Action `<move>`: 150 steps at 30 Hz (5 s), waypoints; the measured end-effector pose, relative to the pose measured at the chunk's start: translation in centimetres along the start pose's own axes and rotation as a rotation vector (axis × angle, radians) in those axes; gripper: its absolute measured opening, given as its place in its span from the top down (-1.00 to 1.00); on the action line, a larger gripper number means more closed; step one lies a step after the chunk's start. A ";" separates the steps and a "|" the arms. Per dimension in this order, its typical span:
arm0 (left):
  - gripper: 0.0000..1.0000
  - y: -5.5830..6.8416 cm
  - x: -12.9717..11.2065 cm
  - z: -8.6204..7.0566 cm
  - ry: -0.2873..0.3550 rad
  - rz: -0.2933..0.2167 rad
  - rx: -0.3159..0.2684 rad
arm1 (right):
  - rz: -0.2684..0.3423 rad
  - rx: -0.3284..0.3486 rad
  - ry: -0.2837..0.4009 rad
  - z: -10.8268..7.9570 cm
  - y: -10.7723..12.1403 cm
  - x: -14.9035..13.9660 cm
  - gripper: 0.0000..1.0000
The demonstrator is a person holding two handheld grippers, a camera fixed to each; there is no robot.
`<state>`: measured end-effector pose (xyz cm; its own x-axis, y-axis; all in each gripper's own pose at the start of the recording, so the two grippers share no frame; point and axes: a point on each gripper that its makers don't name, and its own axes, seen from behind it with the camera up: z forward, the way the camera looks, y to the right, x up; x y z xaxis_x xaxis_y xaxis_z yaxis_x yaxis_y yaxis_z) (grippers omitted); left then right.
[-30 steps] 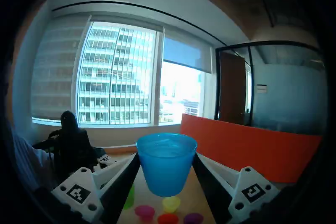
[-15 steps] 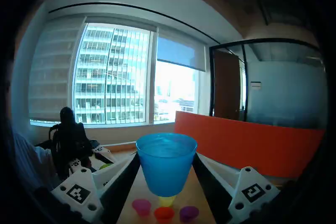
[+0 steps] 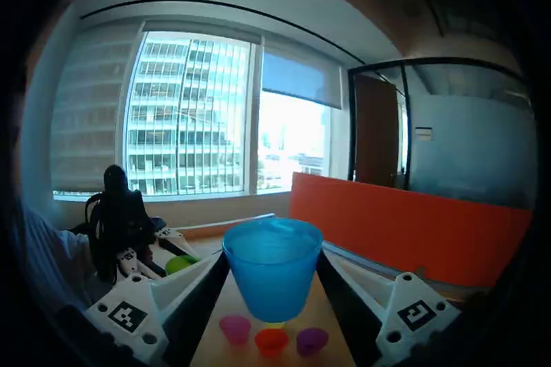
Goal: Pour water
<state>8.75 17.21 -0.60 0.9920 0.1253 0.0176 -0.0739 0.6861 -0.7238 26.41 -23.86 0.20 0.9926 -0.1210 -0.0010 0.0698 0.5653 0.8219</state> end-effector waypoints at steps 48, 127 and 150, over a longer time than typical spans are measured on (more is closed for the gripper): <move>-0.74 -0.1 -13.3 -1.6 -0.366 0.062 -0.029 | -0.023 0.063 -0.363 -0.9 -0.1 -18.1 -0.82; -0.92 -0.1 -23.5 -4.5 -0.595 0.026 -0.060 | 0.018 0.068 -0.573 -1.5 -1.0 -32.1 -0.82; -0.93 0.1 -23.4 -6.0 -0.593 0.021 -0.050 | 0.027 0.061 -0.631 -1.4 -1.2 -36.0 -0.82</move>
<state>-13.86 10.04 -5.25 0.7628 0.5272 0.3744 -0.0739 0.6462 -0.7596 -9.29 -19.00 -1.55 0.7433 -0.5757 0.3407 0.0212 0.5293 0.8482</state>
